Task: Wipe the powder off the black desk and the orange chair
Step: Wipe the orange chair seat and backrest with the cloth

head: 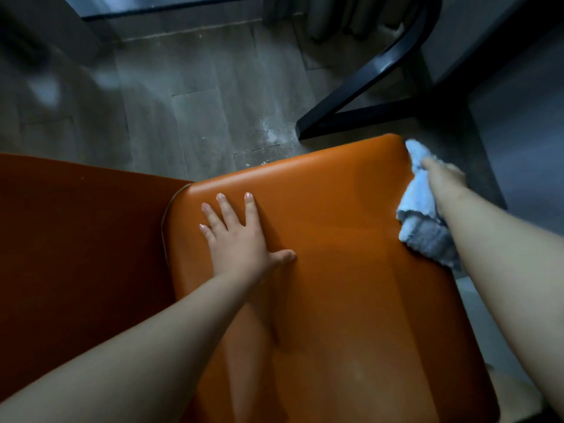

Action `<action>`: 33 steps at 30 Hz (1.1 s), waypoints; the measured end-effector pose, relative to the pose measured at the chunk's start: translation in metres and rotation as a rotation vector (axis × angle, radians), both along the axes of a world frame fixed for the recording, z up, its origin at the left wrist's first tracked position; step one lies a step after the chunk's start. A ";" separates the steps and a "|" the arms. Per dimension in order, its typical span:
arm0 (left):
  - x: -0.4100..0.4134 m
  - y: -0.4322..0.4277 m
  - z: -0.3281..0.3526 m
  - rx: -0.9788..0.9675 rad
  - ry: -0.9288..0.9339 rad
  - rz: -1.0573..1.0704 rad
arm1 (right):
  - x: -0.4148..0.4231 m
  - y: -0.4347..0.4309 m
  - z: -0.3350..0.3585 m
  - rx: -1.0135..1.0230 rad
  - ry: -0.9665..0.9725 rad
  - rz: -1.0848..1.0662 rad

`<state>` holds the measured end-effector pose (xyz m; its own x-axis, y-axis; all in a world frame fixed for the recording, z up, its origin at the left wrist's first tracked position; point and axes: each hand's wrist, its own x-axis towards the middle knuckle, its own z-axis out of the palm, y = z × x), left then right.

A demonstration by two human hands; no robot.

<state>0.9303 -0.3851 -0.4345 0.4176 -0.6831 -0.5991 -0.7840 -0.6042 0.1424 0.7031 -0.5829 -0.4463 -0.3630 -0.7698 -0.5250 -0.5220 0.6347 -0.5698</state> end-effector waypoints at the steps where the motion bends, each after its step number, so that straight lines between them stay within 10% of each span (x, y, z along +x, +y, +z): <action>1: 0.000 0.000 0.000 0.000 -0.001 0.004 | -0.014 0.014 -0.002 0.077 -0.008 -0.034; 9: -0.001 0.001 0.002 -0.021 -0.015 0.025 | -0.080 0.097 -0.002 0.297 0.014 -0.188; 33: -0.080 0.082 0.008 -0.010 -0.048 -0.156 | -0.132 0.210 0.018 0.107 0.283 -0.116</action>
